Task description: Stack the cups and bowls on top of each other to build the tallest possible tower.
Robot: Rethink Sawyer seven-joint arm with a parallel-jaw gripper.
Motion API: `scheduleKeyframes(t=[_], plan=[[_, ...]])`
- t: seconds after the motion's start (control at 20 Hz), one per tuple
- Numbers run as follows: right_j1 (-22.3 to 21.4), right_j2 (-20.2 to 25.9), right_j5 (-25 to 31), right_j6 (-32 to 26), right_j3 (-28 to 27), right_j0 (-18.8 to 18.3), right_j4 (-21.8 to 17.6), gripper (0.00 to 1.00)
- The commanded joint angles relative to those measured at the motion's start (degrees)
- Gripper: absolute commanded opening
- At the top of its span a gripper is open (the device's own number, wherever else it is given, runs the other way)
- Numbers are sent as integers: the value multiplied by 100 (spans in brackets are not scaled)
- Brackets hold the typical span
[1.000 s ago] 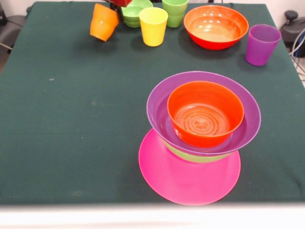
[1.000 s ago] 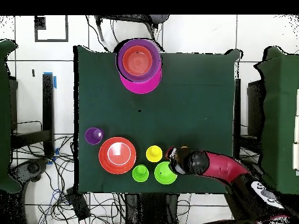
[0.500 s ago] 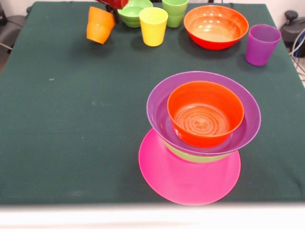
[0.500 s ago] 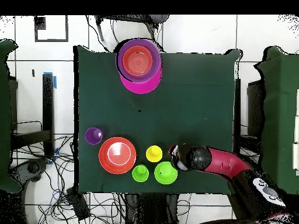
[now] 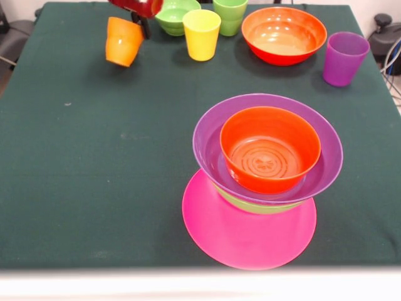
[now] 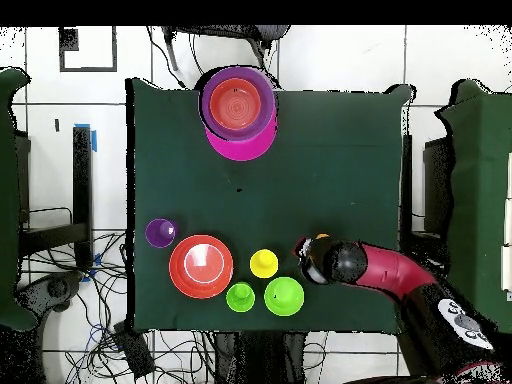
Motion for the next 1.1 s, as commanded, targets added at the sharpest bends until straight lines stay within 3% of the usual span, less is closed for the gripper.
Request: scheduleKeyframes(t=[0.05,0.55,1.1], plan=[[11,529,639,-594,-609,175,-32,0],[-12,608,892,-617,-556,153,7,0],[-111,708,1723,-778,-942,181,66,0]])
